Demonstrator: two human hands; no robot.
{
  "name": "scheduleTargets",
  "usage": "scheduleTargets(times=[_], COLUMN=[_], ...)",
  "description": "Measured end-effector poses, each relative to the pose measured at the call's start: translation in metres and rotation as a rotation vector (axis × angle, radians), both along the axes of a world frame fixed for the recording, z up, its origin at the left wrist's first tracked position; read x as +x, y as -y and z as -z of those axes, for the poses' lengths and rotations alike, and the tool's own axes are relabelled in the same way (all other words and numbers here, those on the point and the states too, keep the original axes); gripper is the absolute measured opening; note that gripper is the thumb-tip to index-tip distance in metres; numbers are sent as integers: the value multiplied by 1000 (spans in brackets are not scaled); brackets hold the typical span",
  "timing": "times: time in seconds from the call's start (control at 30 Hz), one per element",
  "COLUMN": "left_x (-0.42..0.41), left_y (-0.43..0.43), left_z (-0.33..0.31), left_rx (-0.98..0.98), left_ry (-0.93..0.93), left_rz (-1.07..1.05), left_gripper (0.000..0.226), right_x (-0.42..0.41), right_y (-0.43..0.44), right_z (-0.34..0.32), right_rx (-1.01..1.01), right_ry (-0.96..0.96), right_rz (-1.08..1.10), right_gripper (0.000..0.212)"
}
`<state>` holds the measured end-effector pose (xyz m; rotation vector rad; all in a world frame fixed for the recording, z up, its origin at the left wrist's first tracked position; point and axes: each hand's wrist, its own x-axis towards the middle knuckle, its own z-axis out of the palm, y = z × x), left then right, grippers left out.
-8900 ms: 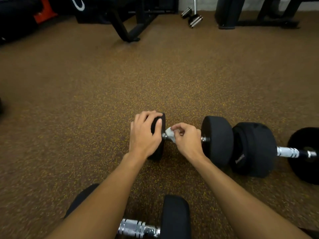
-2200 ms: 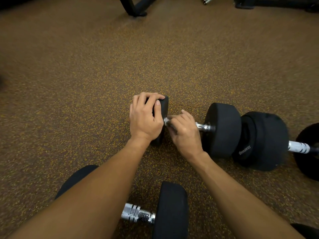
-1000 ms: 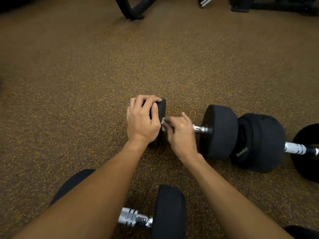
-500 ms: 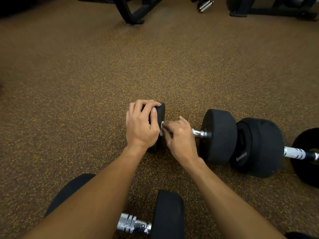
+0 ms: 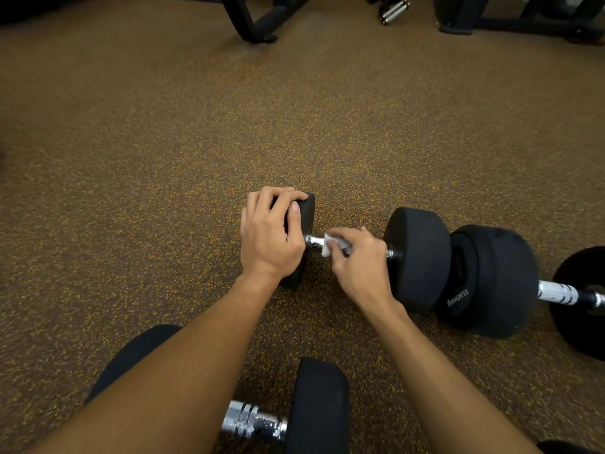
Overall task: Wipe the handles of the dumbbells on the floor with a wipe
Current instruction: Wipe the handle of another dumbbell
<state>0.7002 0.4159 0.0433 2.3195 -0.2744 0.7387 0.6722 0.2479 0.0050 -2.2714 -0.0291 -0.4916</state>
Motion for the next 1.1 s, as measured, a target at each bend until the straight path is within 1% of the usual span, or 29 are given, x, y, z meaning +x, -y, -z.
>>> scheduleTargets(times=[0.17,0.23,0.3,0.4,0.53,0.67,0.73,0.83,0.9,1.0,1.1], left_x=[0,0,-2,-1,0,-1,-2,0,1,1,0], left_y=[0,0,0,0,0,0,0,0,0,0,0], left_z=[0,0,0,-1,-1,-1,-1,-1,0,0,-1], left_rx=[-1,1,8,8,-4,1,-1,-6,-6,-2,-1], left_ry=[-4,-3,-6,-10,-4,2,1,-3,2,5,-3], left_rz=[0,-1,-2,1,0,1,2,1,-3,-5,-5], left_gripper=[27,26,26,27,27,26,27,27,27,26,27], right_x=[-1,-3,-4,2,0,-8,-6,-1,-3,-11,-11], right_y=[-12,-6,-1,-11,-19,-5,-8,-18,-18,-8,-4], right_z=[-2,0,0,-5,2,11,10,10,15,24,23], right_rx=[-130,-82,-21,-43,-131,-43,-43,-97,-147,-197,-128], right_ry=[11,38,19,-5,64,150,153,167,218,291,284], right_rz=[-95,-56,-8,6,-82,13,43,-39,-103,-128,-66], right_gripper=[23,21,17,15,21,20,18,19,23,26,22])
